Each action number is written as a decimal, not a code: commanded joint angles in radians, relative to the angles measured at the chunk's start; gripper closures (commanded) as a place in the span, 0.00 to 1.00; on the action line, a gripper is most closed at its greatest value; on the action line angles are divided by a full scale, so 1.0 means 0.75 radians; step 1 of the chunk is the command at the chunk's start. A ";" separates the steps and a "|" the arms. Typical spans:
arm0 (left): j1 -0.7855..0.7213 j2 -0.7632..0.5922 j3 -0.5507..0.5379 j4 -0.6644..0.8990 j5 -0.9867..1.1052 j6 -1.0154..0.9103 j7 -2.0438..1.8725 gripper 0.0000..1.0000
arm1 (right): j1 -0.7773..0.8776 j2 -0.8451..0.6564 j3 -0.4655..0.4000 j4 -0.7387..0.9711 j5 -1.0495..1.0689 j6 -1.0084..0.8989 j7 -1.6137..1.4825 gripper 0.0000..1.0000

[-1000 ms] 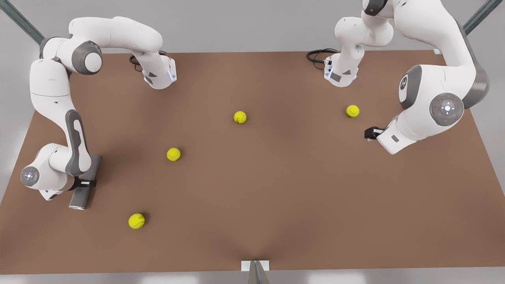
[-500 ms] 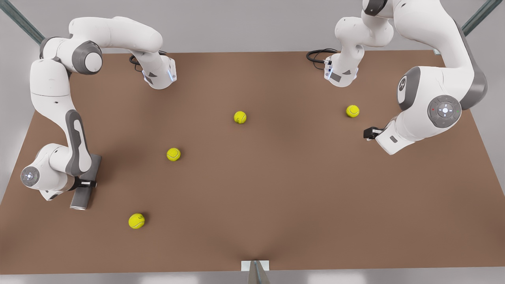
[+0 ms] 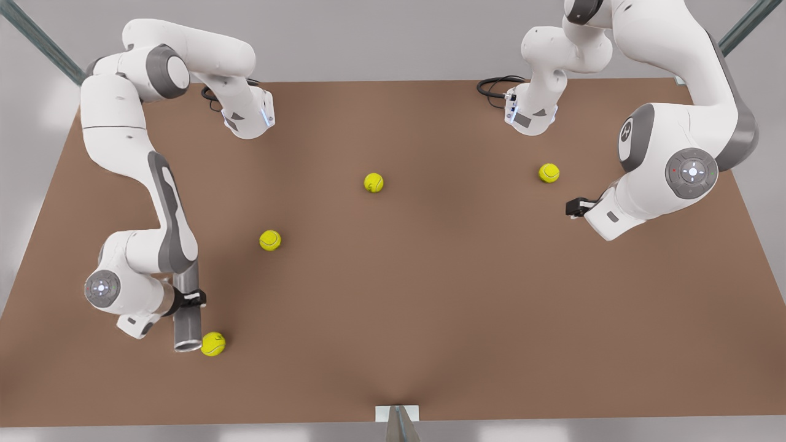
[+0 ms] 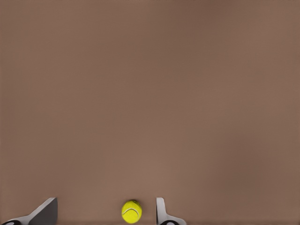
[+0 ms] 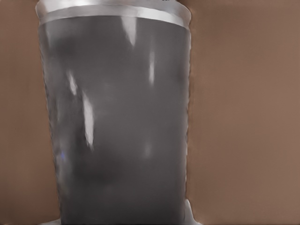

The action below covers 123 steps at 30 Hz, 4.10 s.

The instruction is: Put the tennis tube upright

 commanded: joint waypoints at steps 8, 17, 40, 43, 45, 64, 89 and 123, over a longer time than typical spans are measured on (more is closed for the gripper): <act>0.000 0.000 0.000 -0.014 -0.001 0.006 -0.002 0.00 | 0.322 0.000 0.056 0.068 -0.256 0.032 -0.102 0.28; 0.000 0.000 0.000 -0.014 -0.001 0.006 -0.002 0.00 | 0.654 0.022 0.046 0.119 -0.307 0.032 -0.405 0.25; 0.000 0.000 0.000 -0.041 -0.001 0.014 0.000 0.00 | 1.118 0.591 -0.115 0.833 -0.295 -0.013 -0.446 0.00; 0.000 0.000 0.000 -0.041 -0.001 0.023 -0.002 0.00 | 1.108 0.589 -0.115 0.833 -0.293 -0.031 -0.444 0.00; 0.002 0.018 0.000 -0.041 -0.046 0.061 -0.004 0.00 | 1.026 0.487 -0.109 0.827 -0.170 -0.213 -0.448 0.00; 0.090 1.110 -0.358 0.264 -1.728 0.796 0.671 0.00 | 0.003 -0.769 -0.113 -0.126 0.147 -0.455 0.499 0.00; -0.012 1.135 -0.372 0.235 -1.740 0.796 0.769 0.00 | 0.051 -0.734 -0.105 -0.126 0.137 -0.524 0.501 0.00; -0.029 1.145 -0.366 0.233 -1.771 0.781 0.775 0.58 | 0.087 -0.714 -0.105 -0.110 0.153 -0.518 0.501 0.00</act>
